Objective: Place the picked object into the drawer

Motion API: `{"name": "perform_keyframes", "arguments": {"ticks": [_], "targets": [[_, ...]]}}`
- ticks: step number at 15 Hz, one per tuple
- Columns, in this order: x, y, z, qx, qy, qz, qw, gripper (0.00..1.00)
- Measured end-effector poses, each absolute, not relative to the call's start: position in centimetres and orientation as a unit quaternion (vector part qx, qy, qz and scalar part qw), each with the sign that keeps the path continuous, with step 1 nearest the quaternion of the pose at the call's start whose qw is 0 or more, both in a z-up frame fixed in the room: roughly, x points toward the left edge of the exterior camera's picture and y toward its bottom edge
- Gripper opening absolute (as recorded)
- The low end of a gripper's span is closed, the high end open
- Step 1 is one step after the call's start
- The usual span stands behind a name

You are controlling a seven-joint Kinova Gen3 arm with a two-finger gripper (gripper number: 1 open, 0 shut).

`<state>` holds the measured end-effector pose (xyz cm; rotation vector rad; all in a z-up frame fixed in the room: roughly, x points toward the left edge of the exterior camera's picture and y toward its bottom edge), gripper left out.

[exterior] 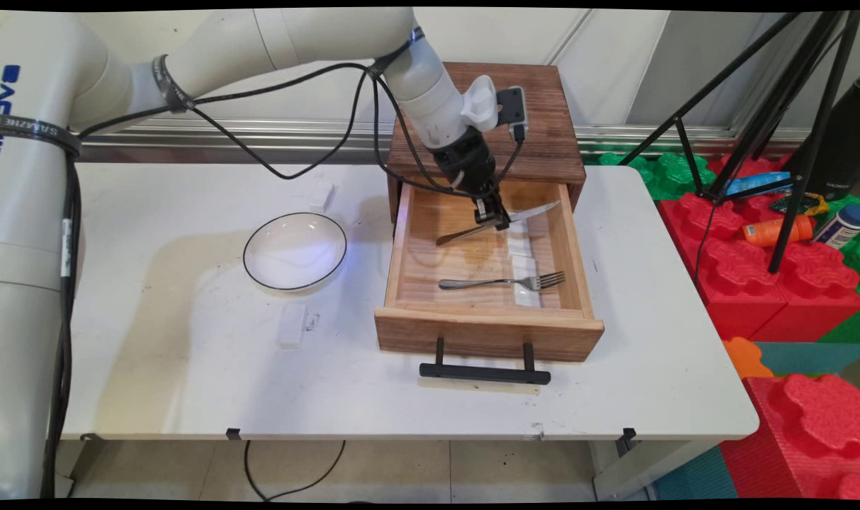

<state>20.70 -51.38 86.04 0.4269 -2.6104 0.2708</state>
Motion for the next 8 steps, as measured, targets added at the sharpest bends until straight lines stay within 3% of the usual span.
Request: {"name": "perform_keyframes", "arguments": {"ticks": [8], "targets": [[20.6, -52.1, 83.6, 0.154, -0.957, 0.094, 0.226, 0.0]]}}
